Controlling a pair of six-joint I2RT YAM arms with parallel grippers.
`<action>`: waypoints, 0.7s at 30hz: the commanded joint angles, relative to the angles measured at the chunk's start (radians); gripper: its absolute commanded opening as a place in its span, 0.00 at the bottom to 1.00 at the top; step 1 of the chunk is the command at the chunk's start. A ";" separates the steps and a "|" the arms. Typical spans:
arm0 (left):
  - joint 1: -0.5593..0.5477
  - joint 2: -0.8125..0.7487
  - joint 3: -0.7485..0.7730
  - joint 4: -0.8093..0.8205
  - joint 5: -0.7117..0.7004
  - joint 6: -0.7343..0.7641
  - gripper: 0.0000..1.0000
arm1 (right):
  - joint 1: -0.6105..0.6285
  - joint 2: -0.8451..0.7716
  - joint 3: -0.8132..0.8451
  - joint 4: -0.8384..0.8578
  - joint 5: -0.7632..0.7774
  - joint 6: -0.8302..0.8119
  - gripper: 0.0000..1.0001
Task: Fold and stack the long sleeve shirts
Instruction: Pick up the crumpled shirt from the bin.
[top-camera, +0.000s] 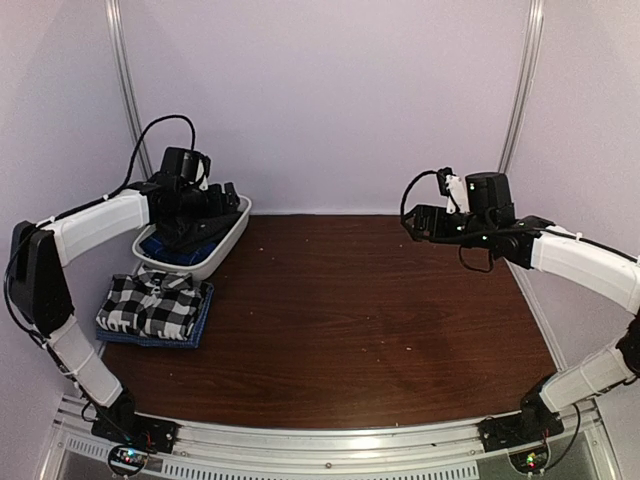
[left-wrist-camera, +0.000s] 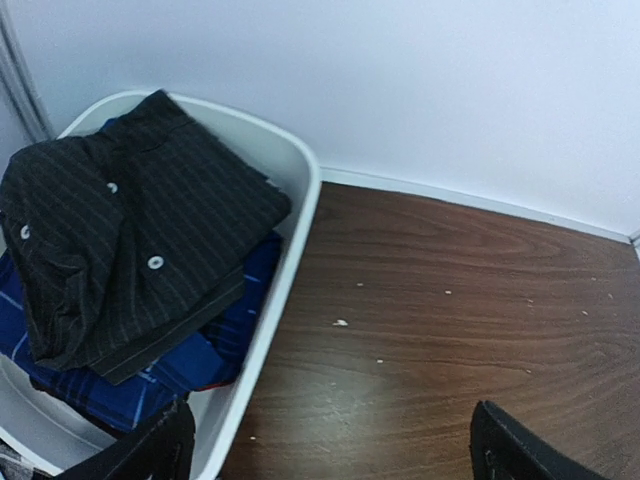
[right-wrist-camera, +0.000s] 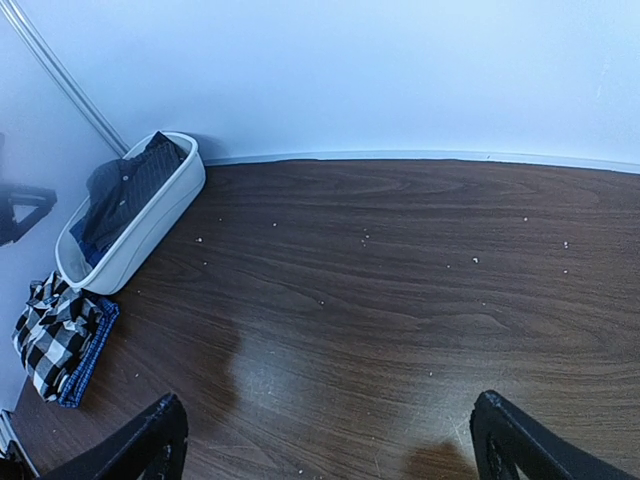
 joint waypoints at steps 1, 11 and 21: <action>0.087 0.098 0.069 -0.080 -0.059 -0.053 0.98 | 0.004 0.015 0.025 0.023 -0.019 -0.011 1.00; 0.238 0.292 0.181 -0.113 -0.074 -0.094 0.98 | 0.005 0.019 0.025 0.022 -0.025 -0.009 1.00; 0.321 0.465 0.351 -0.118 -0.026 -0.069 0.93 | 0.006 0.021 0.014 0.028 -0.035 0.004 1.00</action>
